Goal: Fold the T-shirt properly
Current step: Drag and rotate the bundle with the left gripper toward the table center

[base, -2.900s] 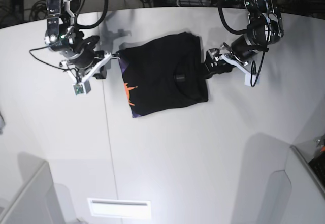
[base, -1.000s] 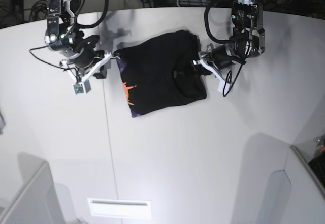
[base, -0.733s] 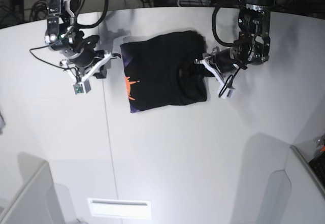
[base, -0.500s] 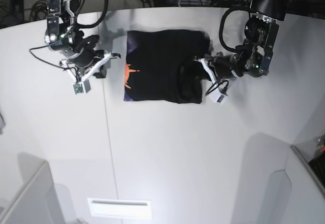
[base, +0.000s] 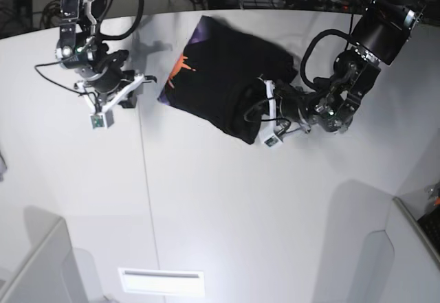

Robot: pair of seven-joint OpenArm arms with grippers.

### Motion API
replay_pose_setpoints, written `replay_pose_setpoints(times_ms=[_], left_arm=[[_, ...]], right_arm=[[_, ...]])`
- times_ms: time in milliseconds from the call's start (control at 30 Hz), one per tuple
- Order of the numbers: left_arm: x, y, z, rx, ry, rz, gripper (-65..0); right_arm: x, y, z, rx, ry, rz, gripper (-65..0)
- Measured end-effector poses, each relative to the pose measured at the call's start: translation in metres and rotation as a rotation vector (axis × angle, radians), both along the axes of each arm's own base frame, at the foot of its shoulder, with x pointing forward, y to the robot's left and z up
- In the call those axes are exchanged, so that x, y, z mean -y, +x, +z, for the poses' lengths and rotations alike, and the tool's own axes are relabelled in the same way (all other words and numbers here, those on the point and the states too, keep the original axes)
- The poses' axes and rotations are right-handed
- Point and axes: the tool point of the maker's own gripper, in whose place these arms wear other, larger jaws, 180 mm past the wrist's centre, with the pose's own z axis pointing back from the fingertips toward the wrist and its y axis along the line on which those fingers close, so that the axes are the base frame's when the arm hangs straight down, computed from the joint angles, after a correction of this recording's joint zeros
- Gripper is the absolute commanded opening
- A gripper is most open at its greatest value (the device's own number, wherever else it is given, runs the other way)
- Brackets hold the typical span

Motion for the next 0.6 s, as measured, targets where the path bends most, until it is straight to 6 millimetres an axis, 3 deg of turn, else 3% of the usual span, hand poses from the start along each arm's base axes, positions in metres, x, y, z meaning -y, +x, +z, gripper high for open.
replay_pose_setpoints(times_ms=[200, 333, 600], left_arm=[[0.011, 0.012, 0.000, 0.104, 0.103, -0.140, -65.0], [0.024, 0.025, 0.003, 0.177, 0.172, -0.206, -65.0], [0.046, 0.038, 0.007, 0.285, 0.303, -0.375, -65.0]], right_arm=[[0.036, -0.002, 0.002, 0.003, -0.026, -0.098, -65.0], [0.056, -0.013, -0.002, -0.021, -0.043, -0.156, -65.0], [0.070, -0.031, -0.009, -0.044, -0.020, -0.259, -65.0]])
